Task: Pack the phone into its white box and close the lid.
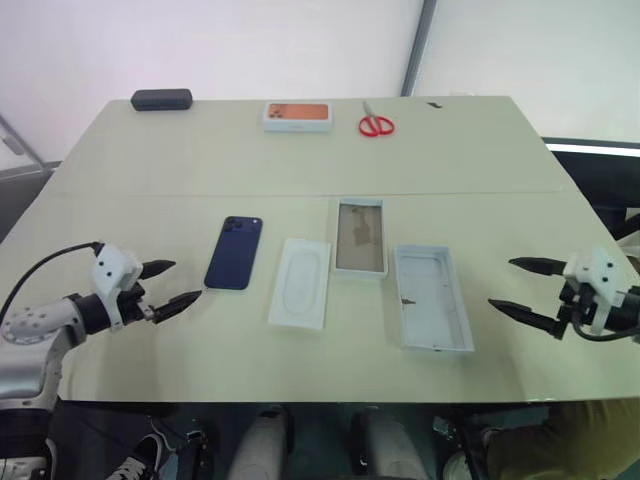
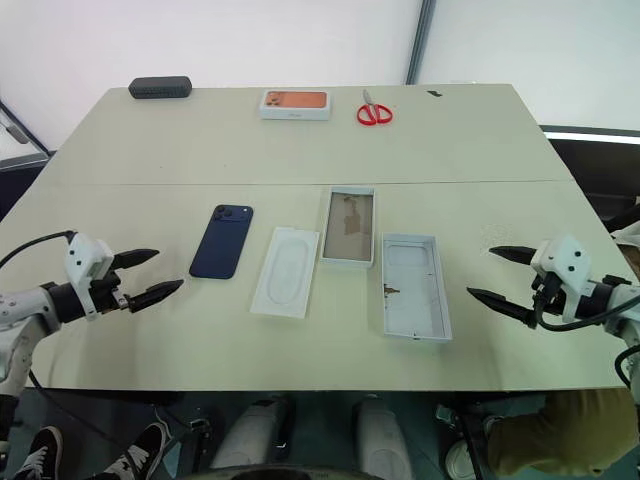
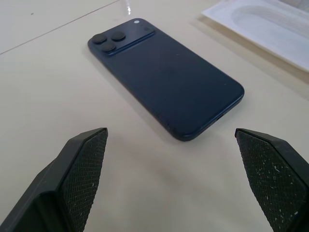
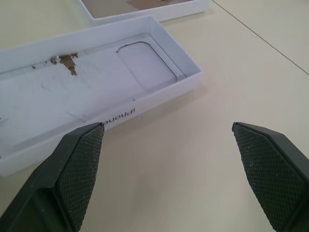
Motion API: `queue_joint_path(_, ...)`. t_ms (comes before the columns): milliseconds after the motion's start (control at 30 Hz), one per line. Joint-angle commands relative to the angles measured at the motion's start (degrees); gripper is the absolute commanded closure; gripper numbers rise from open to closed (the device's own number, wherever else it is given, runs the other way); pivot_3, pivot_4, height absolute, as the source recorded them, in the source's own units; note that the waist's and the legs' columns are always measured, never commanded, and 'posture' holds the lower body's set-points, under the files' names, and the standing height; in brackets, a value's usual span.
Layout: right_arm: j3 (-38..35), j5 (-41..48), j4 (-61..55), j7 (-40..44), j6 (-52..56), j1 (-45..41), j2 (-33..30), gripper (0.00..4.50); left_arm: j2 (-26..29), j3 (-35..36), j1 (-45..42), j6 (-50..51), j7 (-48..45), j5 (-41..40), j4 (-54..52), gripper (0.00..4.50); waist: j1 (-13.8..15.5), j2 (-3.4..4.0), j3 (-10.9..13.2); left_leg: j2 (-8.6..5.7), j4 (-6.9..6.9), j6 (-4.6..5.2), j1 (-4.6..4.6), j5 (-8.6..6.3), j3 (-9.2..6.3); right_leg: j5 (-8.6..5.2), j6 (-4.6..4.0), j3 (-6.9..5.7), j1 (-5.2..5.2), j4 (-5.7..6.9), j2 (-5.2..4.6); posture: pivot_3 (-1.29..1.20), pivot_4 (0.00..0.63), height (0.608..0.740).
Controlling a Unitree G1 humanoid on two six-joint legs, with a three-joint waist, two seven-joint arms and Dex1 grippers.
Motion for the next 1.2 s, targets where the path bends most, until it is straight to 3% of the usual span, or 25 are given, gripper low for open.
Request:
queue_joint_path(33,-1.93,0.71,-1.05,0.04,-0.52,0.53,-0.84,0.06,1.41,2.15,-0.25,-0.62,1.12,0.54,-0.57,0.05,0.02,0.00,0.00,0.00,0.00,0.00,0.00,0.00,0.00,0.00,0.00,0.00,0.00,0.00,-0.01,0.00,0.150,0.740)
queue_joint_path(833,0.35,2.29,-7.91,-2.54,5.59,-3.00,0.54,0.06,1.93,0.65,-5.34,-1.43,1.09,1.84,0.14,0.05,-0.06,0.00,0.00,-0.01,0.00,0.00,0.00,0.00,0.01,0.01,0.01,0.00,-0.01,0.00,0.00,0.00,0.150,0.740)
queue_joint_path(1067,1.31,3.39,-11.03,-3.36,8.20,-3.77,1.31,0.06,2.34,0.05,-5.52,8.50,1.14,-0.85,-3.30,0.05,-0.04,0.01,0.01,0.00,0.00,0.00,-0.01,0.00,-0.01,0.01,0.01,-0.01,-0.01,0.00,0.01,0.00,0.150,0.740)
queue_joint_path(1200,3.68,6.40,-17.06,-3.65,12.80,-4.69,1.88,0.06,3.73,-1.04,-5.58,23.16,-0.53,-6.99,-8.27,0.05,-0.05,0.01,0.01,0.00,0.01,0.00,-0.02,0.00,-0.02,0.01,0.01,-0.01,-0.01,0.00,0.01,0.00,0.150,0.740)
